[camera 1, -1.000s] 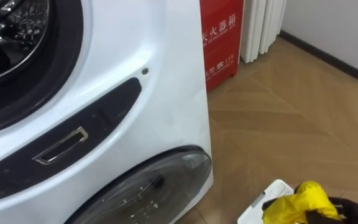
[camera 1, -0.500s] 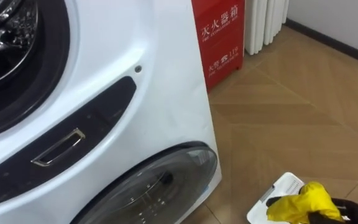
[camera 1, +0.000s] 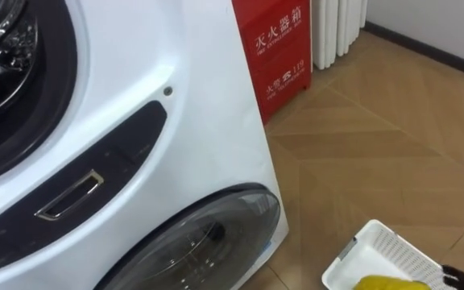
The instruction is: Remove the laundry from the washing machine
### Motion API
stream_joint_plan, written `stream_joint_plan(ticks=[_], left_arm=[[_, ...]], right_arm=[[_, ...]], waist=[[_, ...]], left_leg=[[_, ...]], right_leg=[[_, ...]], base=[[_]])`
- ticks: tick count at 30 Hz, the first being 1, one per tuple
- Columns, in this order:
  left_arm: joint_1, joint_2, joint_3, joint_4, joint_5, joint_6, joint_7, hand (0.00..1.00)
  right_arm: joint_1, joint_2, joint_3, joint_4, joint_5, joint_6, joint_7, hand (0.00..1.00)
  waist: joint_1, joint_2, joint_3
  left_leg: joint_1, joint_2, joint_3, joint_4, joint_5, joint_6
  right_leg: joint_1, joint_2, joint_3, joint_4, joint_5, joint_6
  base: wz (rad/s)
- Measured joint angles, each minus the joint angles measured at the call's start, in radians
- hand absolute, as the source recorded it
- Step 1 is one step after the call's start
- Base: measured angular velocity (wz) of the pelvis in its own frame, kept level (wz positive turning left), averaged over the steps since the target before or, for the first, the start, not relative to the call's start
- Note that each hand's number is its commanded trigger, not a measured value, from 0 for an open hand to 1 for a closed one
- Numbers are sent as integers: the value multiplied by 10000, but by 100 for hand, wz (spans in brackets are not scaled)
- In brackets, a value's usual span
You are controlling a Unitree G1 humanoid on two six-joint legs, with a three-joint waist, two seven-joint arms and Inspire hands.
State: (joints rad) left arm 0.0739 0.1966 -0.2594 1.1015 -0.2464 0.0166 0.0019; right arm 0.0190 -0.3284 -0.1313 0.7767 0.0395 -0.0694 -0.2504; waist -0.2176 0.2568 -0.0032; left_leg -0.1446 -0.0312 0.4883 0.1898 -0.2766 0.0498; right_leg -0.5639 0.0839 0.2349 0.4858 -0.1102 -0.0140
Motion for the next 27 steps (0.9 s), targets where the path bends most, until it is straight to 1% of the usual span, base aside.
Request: stream_joint_plan(ticks=[6,9,10,13,17,18,19,22,27], left_arm=[[29,-1,1,-62,24,41,-100,0],[45,0,-2,-56,4,109,-124,0],[50,-3,-26,-59,8,145,-127,0],[50,-10,-23,-68,10,179,-132,0],[64,-15,-23,-62,15,177,-142,0],[73,-14,-14,-55,46,171,-145,0],[75,-13,-10,-38,82,170,-151,0],[79,-10,-10,-39,146,116,-155,0],[214,-6,-10,-34,148,71,-159,0]], right_arm=[[35,-3,-55,-1,-7,-38,2,0],[76,-51,-117,-18,-8,-38,27,0],[104,-66,-113,-18,-7,-36,49,0],[103,-97,-105,-44,-9,-33,146,0],[109,-178,-105,-41,-20,-35,236,0],[112,-201,-108,-41,-99,-36,239,0],[112,-233,-108,-42,-201,-39,249,0],[112,-266,-108,-40,-378,-55,276,0],[134,-265,-106,-23,-593,-55,439,0]], waist=[[27,4,-3],[8,4,-2],[10,5,-2],[12,5,-3],[7,35,-26],[12,104,-72],[17,106,-65],[26,177,-80],[59,177,-74]], left_leg=[[-4,1,31,87,1,-3],[50,-76,24,128,2,-4],[89,-143,26,104,2,-4],[101,-117,20,80,3,-2],[117,-137,33,-12,4,3],[134,-139,51,-35,4,3],[157,-149,50,-67,4,3],[172,-157,31,-73,4,3],[169,-172,28,-43,7,4]], right_leg=[[-59,-4,0,82,-80,-23],[-92,-53,91,339,-269,-6],[-92,-57,110,399,-312,-4],[-98,-54,153,462,-318,-2],[-83,-64,152,495,-299,-1],[-83,-64,139,500,-295,-6],[-83,-66,137,521,-295,-6],[-84,-71,136,534,-300,-10],[-89,-39,212,530,-334,31]], base=[[1],[6],[3],[0],[-1],[-3],[0],[0],[0]])
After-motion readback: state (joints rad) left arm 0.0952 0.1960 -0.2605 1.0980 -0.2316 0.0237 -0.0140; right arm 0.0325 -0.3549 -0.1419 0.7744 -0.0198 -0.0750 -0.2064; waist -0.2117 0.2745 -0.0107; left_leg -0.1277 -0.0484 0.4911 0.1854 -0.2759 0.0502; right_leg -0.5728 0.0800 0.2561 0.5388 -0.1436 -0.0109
